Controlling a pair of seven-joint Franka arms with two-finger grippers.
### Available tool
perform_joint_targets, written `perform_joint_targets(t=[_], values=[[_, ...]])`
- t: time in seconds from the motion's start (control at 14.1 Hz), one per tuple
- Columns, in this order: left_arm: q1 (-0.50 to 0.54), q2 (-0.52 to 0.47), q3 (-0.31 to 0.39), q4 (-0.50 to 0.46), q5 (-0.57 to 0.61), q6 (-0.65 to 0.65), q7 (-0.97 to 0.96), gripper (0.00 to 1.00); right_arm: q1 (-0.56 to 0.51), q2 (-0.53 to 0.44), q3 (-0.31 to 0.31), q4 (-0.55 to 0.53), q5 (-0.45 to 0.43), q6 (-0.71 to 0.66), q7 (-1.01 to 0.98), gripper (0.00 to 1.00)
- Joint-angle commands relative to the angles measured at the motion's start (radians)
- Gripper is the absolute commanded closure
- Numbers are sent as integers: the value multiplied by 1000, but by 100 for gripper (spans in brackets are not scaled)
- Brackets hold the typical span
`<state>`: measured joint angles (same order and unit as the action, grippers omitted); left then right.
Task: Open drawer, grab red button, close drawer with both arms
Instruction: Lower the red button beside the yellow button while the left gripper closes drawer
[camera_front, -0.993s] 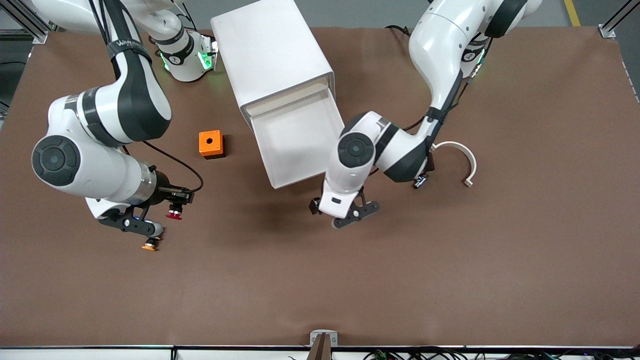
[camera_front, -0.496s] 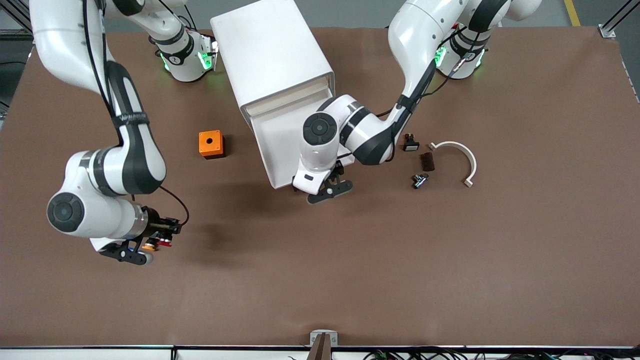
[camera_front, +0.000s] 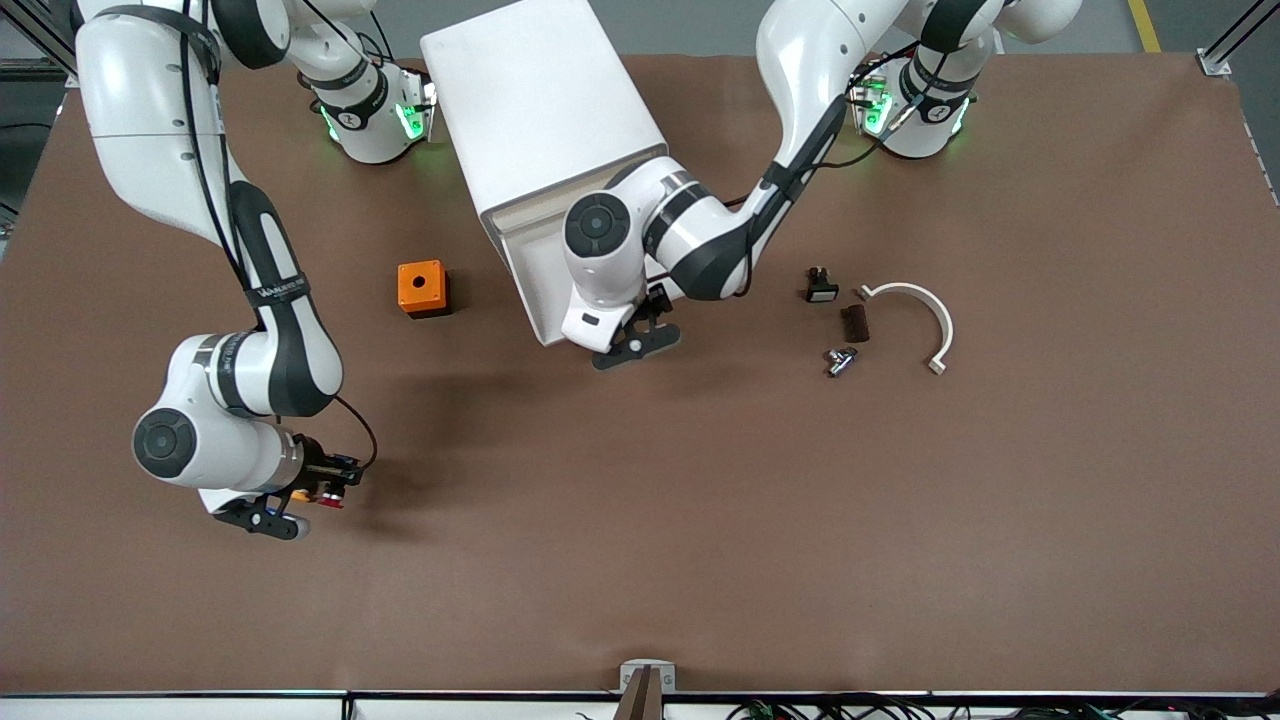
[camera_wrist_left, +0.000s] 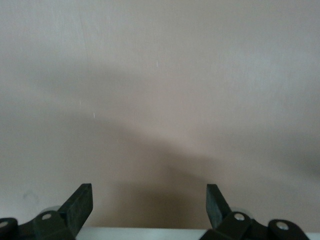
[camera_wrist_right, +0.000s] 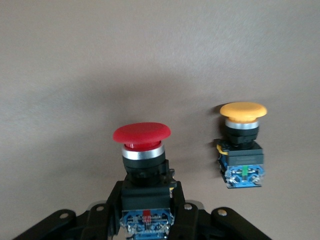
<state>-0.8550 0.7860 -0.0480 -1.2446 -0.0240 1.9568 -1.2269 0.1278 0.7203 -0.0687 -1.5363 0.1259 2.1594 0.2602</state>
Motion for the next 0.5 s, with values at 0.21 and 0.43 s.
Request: perform_joint_targets(t=[0.21, 0.43], values=[[-4, -31, -41, -38, -79, -12, -39, 0, 1, 30, 10, -35, 17, 94, -18, 97], [-7, -30, -49, -39, -142, -18, -46, 0, 6, 51, 12, -41, 15, 119, -18, 96]])
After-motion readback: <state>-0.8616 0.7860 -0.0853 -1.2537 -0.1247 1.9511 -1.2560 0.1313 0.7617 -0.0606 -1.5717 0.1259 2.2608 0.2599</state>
